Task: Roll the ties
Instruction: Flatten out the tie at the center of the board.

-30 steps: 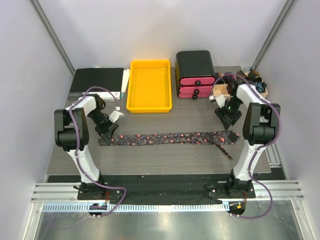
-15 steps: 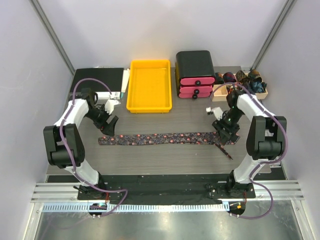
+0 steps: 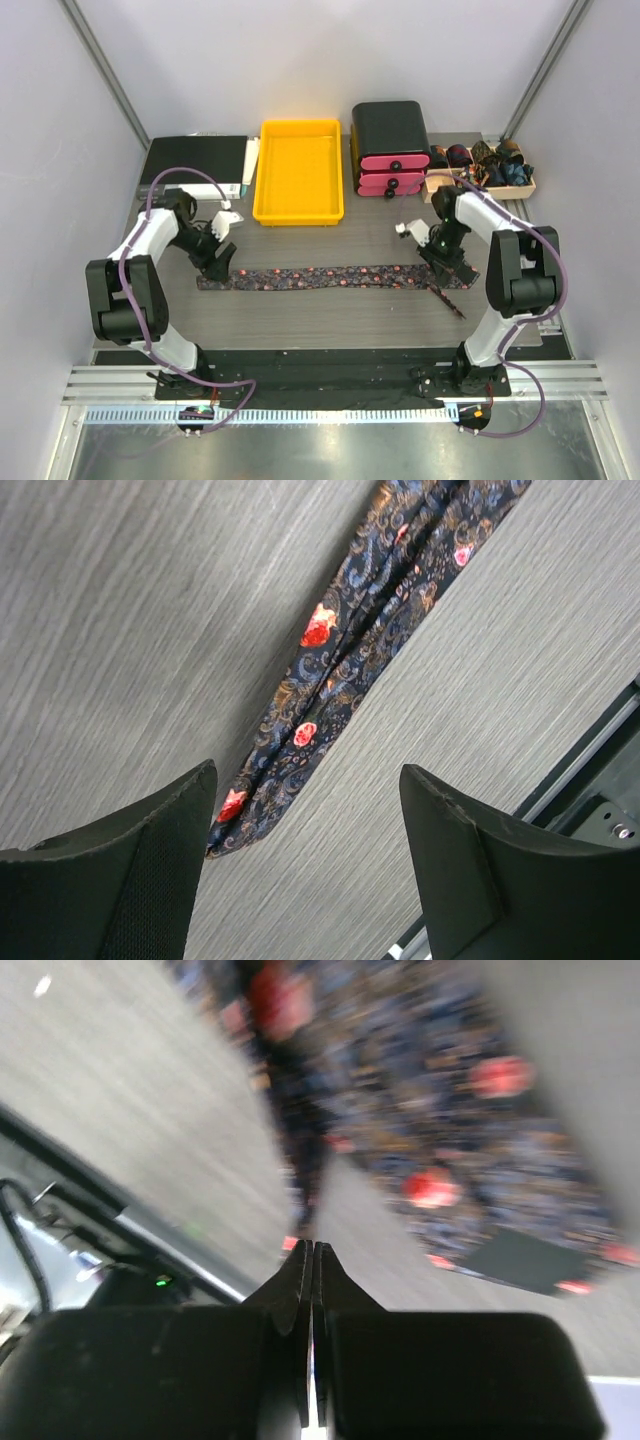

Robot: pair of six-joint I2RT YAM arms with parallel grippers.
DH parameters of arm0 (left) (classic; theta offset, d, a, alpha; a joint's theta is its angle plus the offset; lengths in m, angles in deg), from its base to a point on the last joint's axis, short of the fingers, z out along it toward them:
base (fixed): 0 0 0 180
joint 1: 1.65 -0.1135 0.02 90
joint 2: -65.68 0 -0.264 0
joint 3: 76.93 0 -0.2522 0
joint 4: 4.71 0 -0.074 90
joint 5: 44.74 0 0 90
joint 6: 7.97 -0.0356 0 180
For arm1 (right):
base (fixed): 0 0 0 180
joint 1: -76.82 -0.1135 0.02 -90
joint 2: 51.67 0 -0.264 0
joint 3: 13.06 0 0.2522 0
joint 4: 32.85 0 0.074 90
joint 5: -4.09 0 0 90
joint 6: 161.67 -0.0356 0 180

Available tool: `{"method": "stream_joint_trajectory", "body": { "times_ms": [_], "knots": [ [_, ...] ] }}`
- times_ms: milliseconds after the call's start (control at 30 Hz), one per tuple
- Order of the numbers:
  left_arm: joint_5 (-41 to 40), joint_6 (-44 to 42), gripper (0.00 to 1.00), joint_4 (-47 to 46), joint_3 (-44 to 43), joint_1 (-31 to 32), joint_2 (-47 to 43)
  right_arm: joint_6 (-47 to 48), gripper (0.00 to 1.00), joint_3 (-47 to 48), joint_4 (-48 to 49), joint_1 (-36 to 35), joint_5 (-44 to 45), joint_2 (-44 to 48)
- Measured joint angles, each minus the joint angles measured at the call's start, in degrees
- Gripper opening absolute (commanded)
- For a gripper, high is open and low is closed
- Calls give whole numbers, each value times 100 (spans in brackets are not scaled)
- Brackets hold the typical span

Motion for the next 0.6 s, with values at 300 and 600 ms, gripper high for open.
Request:
{"method": "stream_joint_trajectory", "body": {
  "times_ms": [300,600],
  "knots": [
    [-46,-225,78,-2,68,0,-11,118,56,879,-111,7,197,-343],
    [-59,-280,83,-105,153,0,-42,136,47,48,-273,2,179,-369]
  ]
}}
